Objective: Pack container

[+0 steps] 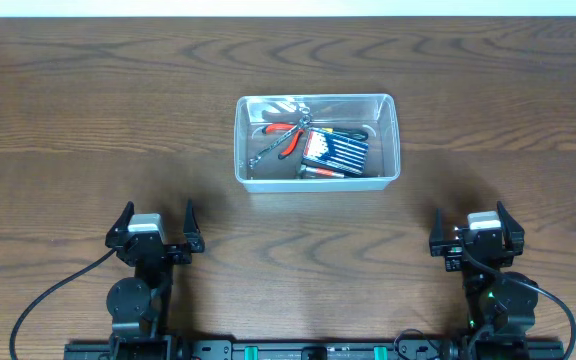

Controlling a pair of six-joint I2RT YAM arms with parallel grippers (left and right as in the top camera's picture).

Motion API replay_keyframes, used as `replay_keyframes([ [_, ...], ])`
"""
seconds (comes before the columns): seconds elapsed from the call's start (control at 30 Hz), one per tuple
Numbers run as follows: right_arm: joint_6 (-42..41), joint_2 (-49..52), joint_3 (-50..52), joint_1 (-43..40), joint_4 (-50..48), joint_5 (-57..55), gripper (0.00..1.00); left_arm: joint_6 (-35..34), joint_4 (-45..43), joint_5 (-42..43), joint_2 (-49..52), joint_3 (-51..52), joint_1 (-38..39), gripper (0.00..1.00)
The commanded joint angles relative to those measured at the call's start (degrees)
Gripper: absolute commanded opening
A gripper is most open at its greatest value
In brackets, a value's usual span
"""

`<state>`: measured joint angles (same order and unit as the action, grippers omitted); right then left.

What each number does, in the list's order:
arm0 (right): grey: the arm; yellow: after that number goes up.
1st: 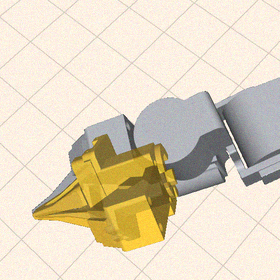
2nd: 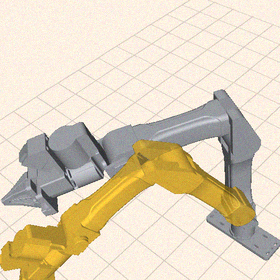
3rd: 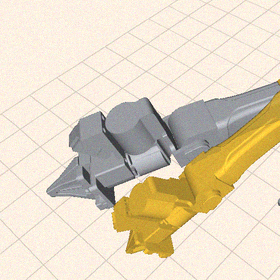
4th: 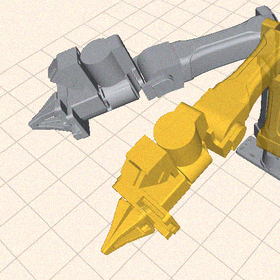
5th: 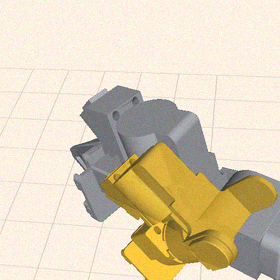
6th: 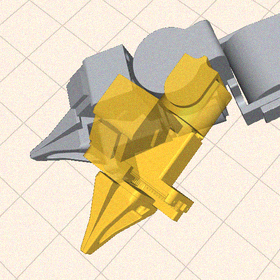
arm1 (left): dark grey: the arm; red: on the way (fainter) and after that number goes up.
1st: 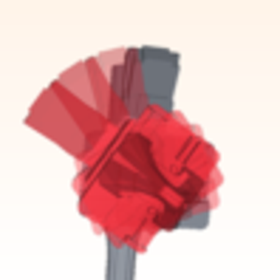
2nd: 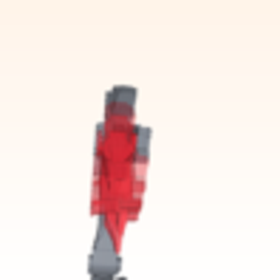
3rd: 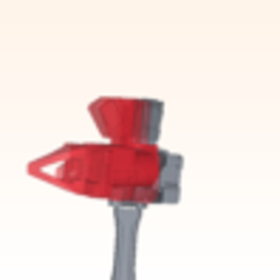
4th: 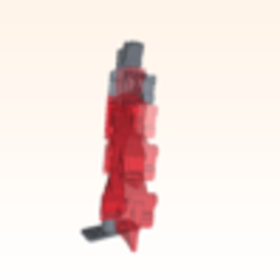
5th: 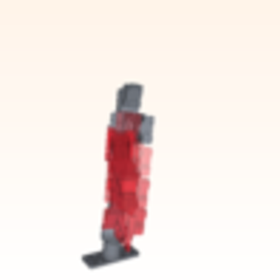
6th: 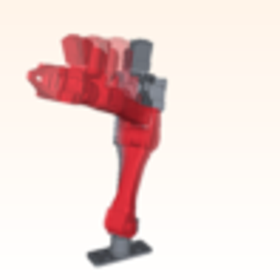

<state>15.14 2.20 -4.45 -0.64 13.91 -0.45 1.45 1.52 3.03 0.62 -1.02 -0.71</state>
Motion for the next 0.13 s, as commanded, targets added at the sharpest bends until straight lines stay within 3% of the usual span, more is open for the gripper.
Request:
replay_keyframes([
  [0.0,-0.96,-0.04,0.17,-0.46,0.04,0.02,0.99,-0.50,2.32,0.42,-0.28,0.79,-0.20,0.98],
  [0.1,-0.96,-0.04,0.17,-0.46,0.04,0.04,0.99,-0.50,2.32,0.42,-0.28,0.79,-0.20,0.99],
])
